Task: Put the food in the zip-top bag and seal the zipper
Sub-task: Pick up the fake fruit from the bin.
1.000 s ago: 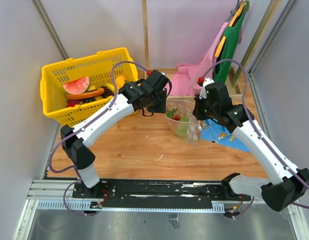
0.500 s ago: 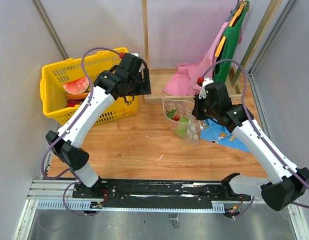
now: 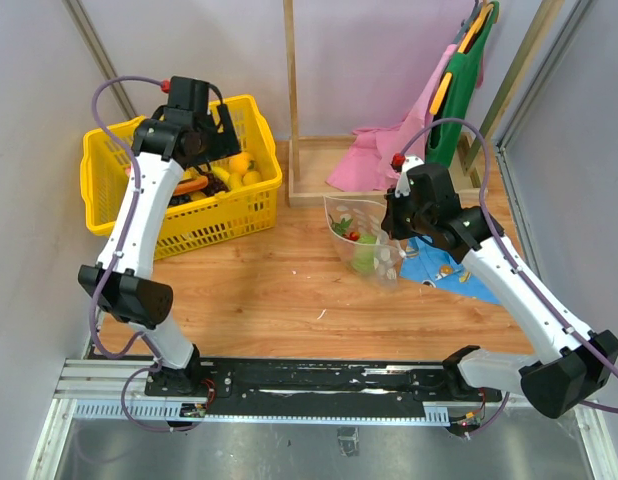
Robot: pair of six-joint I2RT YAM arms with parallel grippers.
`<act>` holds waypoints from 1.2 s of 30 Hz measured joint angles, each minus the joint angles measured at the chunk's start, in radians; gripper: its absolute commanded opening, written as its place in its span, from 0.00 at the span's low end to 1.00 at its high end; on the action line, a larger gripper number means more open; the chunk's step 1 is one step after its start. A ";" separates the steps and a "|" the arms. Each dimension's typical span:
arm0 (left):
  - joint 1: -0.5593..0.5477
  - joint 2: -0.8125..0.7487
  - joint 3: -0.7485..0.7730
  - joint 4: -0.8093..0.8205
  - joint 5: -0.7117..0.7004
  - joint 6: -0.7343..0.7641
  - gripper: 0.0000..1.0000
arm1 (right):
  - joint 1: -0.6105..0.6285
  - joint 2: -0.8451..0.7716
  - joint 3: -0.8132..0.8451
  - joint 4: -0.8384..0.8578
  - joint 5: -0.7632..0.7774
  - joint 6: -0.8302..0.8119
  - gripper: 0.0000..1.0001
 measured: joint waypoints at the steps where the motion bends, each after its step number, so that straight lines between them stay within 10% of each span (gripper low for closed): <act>1: 0.031 0.013 0.001 -0.002 0.005 0.005 0.90 | 0.000 0.001 0.000 0.001 0.000 0.000 0.01; 17: 0.293 0.203 -0.099 -0.019 0.037 0.024 0.93 | 0.000 0.003 0.000 0.011 -0.006 -0.001 0.01; 36: 0.308 0.350 -0.286 0.045 0.167 0.024 0.94 | 0.000 0.016 -0.008 0.034 -0.007 -0.022 0.01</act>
